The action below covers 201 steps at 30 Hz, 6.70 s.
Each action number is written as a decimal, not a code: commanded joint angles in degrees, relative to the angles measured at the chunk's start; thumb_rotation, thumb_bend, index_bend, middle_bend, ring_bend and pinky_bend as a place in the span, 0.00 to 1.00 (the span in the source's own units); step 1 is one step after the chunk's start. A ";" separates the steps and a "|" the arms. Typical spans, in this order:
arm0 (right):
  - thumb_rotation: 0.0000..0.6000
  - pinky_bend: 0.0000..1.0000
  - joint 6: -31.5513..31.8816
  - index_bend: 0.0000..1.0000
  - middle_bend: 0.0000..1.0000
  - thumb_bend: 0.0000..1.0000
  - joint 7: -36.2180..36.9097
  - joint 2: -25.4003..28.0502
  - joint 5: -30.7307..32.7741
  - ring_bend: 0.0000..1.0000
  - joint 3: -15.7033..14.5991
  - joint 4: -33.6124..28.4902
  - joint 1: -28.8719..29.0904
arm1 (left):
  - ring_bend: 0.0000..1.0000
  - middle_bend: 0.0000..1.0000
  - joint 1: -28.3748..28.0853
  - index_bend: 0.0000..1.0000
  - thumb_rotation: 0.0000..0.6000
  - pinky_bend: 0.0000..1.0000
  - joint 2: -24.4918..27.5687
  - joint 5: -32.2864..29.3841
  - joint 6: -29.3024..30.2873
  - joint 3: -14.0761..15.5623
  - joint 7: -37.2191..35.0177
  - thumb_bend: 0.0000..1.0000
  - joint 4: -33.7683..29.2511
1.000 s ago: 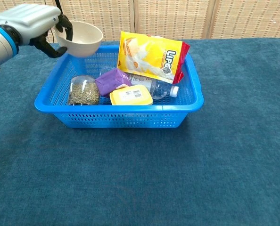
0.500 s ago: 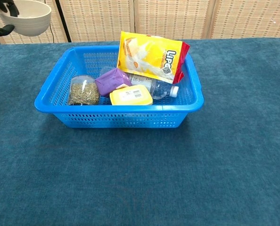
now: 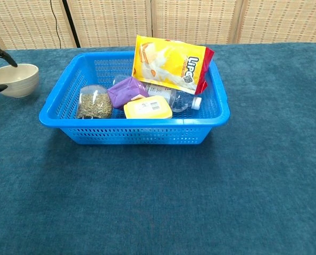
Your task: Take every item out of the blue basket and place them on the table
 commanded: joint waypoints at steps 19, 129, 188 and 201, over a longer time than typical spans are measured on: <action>1.00 0.00 1.26 0.00 0.00 0.00 3.24 1.77 -0.02 0.00 0.44 -0.74 -0.44 | 0.00 0.00 -2.14 0.00 1.00 0.00 14.09 7.47 4.58 -1.02 12.46 0.19 -34.33; 1.00 0.00 -4.70 0.00 0.00 0.00 -0.79 1.50 3.00 0.00 -0.63 -2.22 1.53 | 0.00 0.00 -4.68 0.00 0.82 0.00 14.66 2.71 -4.86 -2.14 -14.49 0.09 -1.53; 1.00 0.00 -46.28 0.00 0.00 0.00 0.10 -20.83 23.40 0.00 15.78 10.10 54.84 | 0.00 0.00 18.39 0.00 1.00 0.00 29.72 10.02 25.25 4.14 2.49 0.09 -40.77; 1.00 0.08 -48.72 0.02 0.00 0.00 -1.71 -30.03 27.76 0.00 14.49 21.44 59.72 | 0.00 0.00 18.48 0.00 1.00 0.00 29.79 8.89 24.16 3.37 2.36 0.09 -40.49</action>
